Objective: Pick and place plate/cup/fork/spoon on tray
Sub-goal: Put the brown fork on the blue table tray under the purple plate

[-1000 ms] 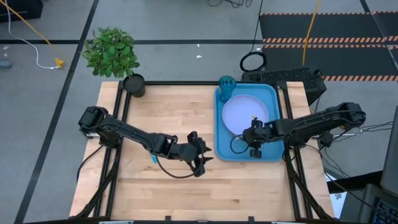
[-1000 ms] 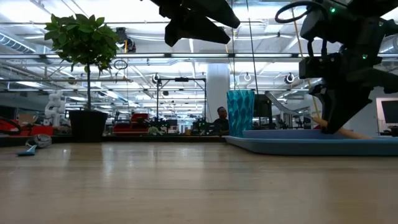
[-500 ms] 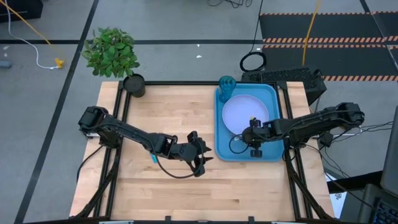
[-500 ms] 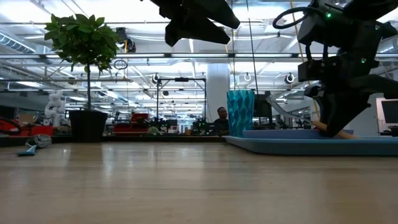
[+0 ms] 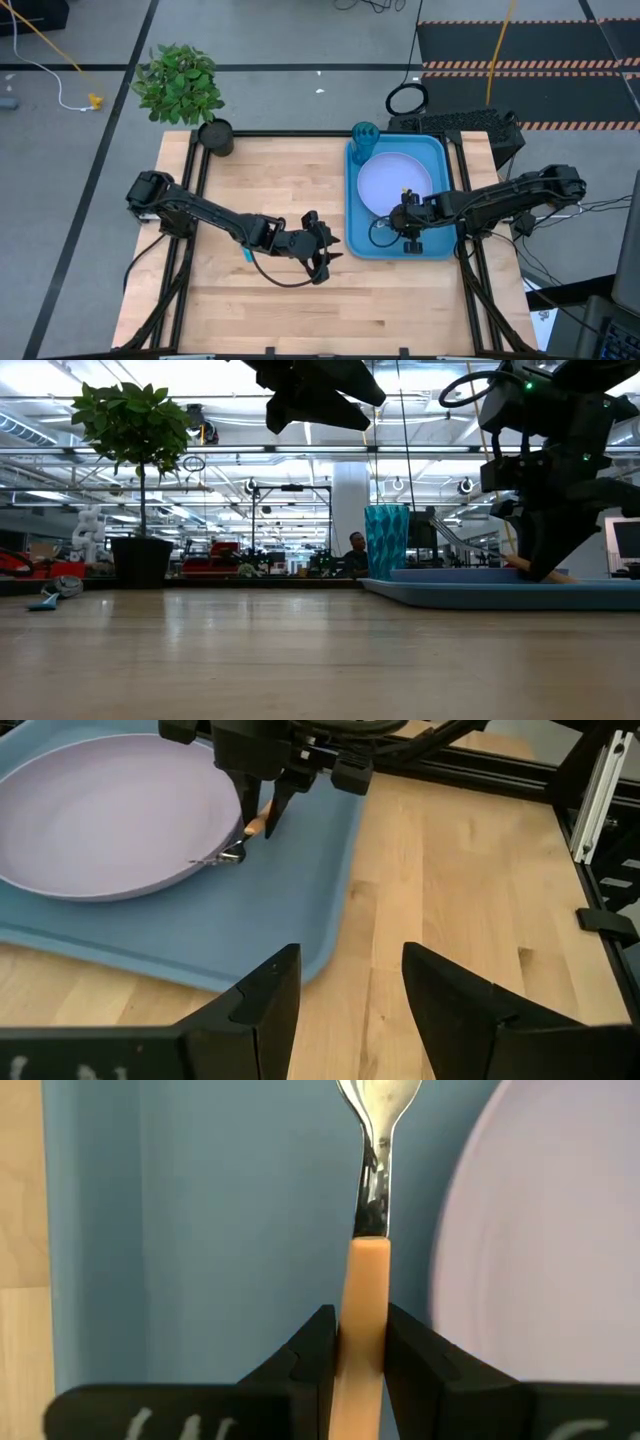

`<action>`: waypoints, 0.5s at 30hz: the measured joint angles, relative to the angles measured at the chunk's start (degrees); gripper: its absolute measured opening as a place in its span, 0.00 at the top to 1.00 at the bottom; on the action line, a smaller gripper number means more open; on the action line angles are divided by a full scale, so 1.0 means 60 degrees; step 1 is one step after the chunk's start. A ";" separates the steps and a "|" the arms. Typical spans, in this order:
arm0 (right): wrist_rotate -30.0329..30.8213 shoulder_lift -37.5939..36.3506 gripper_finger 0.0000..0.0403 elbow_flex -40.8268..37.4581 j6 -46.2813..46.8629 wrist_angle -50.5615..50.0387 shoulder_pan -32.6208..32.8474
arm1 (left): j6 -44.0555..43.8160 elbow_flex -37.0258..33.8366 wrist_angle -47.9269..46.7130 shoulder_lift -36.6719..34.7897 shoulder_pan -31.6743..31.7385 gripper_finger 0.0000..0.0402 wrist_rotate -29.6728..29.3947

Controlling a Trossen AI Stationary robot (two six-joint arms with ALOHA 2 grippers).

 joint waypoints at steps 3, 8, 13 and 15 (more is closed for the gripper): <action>0.0000 0.0000 0.86 0.0000 -0.0003 -0.0023 0.0000 | 0.0000 0.0000 0.0000 0.0000 0.0000 0.55 -0.0003; -0.0004 0.0000 0.85 0.0000 -0.0040 -0.0040 0.0000 | -0.0008 0.0000 0.0000 0.0000 0.0000 0.55 -0.0004; -0.0004 0.0000 0.85 -0.0002 -0.0286 -0.0037 0.0000 | -0.0055 0.0000 0.0002 -0.0002 0.0000 0.55 -0.0004; -0.0004 0.0000 0.85 -0.0004 -0.0410 -0.0031 0.0000 | -0.0062 0.0000 0.0004 0.0000 0.0000 0.55 -0.0004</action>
